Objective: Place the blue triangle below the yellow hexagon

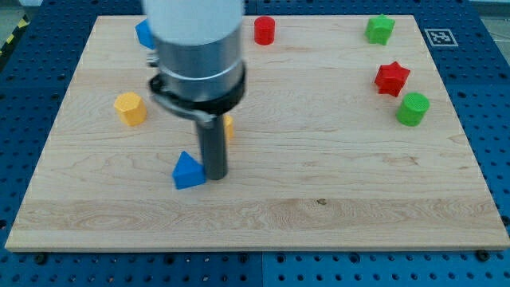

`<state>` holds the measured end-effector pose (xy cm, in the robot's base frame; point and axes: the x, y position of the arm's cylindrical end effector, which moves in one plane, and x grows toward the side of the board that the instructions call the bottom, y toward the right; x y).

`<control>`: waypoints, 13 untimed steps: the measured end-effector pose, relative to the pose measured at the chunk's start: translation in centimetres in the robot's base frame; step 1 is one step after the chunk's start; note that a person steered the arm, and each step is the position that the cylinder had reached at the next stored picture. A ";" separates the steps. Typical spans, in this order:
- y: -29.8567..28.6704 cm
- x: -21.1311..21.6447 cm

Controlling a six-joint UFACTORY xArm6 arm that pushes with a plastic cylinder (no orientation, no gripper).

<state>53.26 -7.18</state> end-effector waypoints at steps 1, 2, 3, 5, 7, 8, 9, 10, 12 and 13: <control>-1.1 -0.9; -1.2 -3.2; -2.7 -2.9; -4.4 -2.6; -0.8 0.8; -3.2 2.2; -6.6 2.2; -7.2 0.8; -8.3 -0.1; -8.7 0.3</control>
<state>53.61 -15.88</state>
